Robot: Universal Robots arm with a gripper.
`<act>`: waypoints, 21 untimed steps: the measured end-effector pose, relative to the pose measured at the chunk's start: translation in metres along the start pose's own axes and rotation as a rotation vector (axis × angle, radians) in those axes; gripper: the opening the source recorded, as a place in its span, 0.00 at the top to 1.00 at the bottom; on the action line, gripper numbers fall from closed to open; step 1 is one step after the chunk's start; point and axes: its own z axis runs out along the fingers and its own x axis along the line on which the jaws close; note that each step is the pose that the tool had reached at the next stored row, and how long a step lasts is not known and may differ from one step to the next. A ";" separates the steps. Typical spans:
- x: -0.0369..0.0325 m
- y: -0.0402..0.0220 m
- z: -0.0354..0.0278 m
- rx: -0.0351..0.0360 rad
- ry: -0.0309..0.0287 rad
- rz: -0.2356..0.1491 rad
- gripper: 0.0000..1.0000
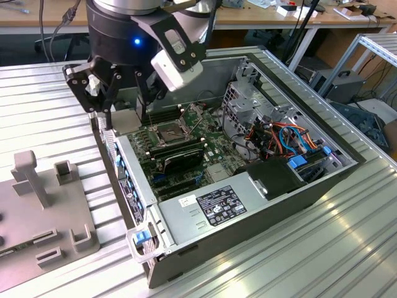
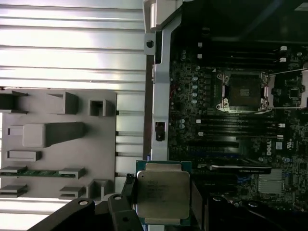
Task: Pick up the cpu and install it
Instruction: 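Pick up the cpu and move it towards the insertion slot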
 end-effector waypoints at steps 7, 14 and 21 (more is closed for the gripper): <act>-0.0171 -0.0006 -0.0002 0.0000 0.0000 0.000 0.45; -0.0246 -0.0008 -0.0003 0.0000 0.0000 0.000 0.45; -0.0292 -0.0009 -0.0003 -0.0001 0.0000 0.000 0.45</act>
